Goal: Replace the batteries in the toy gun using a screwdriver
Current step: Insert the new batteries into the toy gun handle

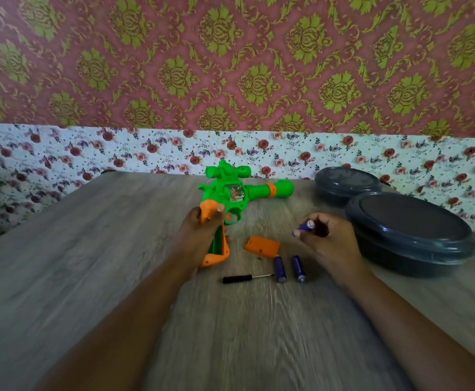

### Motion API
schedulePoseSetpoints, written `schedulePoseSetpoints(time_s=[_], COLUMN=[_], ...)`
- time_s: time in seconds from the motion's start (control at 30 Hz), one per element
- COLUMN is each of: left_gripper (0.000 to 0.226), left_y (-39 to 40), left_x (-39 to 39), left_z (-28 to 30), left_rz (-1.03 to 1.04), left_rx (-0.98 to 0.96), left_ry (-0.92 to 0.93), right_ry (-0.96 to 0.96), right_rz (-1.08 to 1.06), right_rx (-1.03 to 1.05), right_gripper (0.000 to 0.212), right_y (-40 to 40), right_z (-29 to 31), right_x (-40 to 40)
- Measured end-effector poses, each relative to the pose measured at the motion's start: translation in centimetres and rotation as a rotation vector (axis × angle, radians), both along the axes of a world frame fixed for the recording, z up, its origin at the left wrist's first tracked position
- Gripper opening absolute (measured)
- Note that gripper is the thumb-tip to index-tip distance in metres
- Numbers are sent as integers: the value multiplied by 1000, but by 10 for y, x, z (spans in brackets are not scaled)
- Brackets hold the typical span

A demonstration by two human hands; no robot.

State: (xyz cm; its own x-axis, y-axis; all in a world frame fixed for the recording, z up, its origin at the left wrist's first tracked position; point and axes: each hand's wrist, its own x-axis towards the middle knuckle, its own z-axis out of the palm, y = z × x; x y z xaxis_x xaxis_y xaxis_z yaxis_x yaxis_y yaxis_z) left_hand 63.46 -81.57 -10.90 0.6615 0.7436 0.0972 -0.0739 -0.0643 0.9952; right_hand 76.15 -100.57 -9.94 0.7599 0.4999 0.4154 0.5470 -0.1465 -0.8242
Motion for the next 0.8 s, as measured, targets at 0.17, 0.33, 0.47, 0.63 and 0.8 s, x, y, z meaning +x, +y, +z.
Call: schedulePoseSetpoints(time_s=[0.17,0.33,0.47,0.63,0.8], left_gripper=[43,47,44,36,53], left_y=[-7,-9,-10,-10,-6], left_x=[-2,-2,-4,-5,1], left_z=[4,6,6,4,-1], left_rz=[54,79,109,115,135], left_rx=[-99,-84,5,72,36], left_ry=[-86,-85,-57,-8,9], right_ry=[295,382,448,503,292], right_rz=[138,278,264,285,139], right_rx=[345,145,221,383,319], right_gripper=[5,18,23,18,21], right_y=[5,57,83,82,79], right_z=[33,42,23,18,12], right_x=[-22,-61,-73,-76,-76])
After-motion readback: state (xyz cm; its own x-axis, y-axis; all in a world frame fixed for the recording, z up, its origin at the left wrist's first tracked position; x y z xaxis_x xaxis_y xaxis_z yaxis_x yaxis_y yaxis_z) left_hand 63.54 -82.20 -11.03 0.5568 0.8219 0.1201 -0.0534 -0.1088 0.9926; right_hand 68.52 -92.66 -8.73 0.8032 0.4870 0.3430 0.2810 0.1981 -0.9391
